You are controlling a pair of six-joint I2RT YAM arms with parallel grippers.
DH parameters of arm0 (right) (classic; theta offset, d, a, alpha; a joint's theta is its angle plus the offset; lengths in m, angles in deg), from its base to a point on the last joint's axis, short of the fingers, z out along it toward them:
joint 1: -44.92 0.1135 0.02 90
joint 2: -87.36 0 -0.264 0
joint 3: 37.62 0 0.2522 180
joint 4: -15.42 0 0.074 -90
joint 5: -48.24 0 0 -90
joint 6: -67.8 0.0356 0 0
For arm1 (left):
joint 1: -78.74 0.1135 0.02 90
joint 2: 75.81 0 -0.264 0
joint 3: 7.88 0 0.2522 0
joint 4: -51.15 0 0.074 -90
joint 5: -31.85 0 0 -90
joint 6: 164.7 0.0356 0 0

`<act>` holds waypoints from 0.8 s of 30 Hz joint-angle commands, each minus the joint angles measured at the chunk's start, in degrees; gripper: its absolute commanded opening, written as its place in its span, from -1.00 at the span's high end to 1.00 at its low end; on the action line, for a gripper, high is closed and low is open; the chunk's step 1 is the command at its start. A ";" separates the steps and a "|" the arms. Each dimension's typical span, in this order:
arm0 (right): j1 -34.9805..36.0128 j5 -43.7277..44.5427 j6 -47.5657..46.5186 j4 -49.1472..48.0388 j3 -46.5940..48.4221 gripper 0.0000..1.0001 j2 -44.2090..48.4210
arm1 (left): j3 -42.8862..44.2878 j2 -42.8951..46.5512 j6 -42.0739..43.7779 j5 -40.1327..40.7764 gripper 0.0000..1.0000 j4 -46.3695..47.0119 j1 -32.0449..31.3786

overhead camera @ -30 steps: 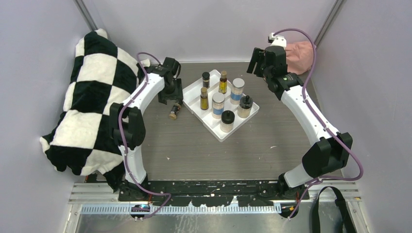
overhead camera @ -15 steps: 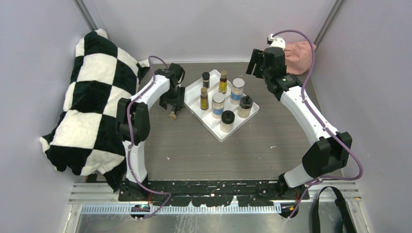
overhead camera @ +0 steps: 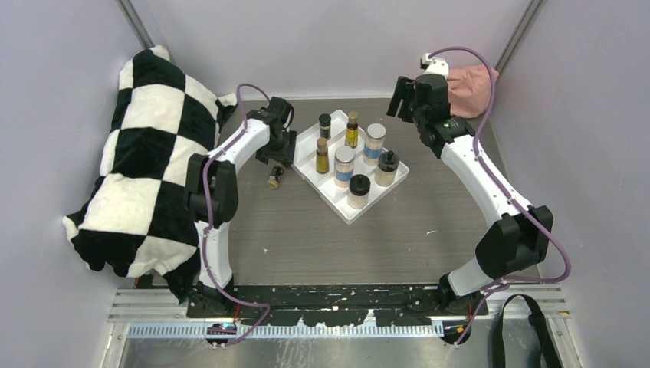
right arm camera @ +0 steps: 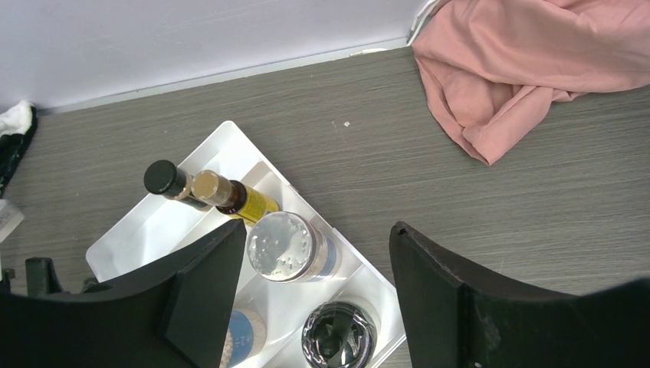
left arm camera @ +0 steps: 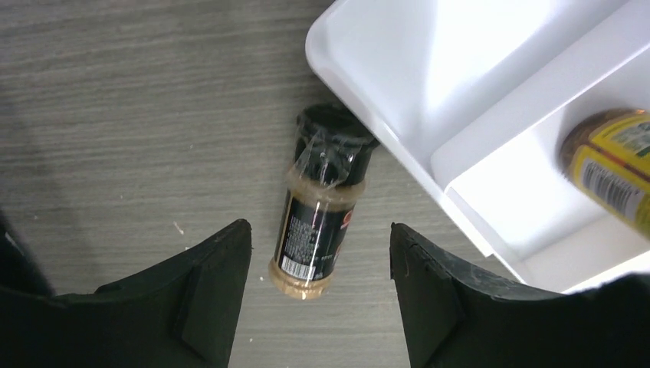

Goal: Organize the condiment bottles
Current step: Pick up the bottle from the center of the board.

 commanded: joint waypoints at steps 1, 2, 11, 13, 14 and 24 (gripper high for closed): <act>0.22 -0.12 -0.14 -2.53 0.60 -0.49 -0.21 | 0.42 -0.73 1.23 -1.07 -0.36 6.03 -0.15; 0.19 -0.13 -0.17 -2.45 0.73 -0.49 -0.28 | 0.52 -1.14 1.33 -1.28 -0.36 6.43 -0.15; 0.23 0.04 -0.58 -2.01 2.31 -0.49 -1.59 | 2.96 -4.72 2.13 -2.21 -0.36 6.93 -0.07; 0.23 0.05 -0.66 -1.98 2.44 -0.49 -1.92 | 3.04 -5.13 2.13 -2.46 -0.35 7.26 0.02; 0.18 0.10 -0.61 -1.90 2.57 -0.49 -2.01 | 3.08 -5.26 2.13 -2.55 -0.35 7.38 0.02; 0.19 0.06 -0.72 -2.14 2.66 -0.49 -2.70 | 3.55 -6.38 2.35 -3.25 -0.26 8.62 0.28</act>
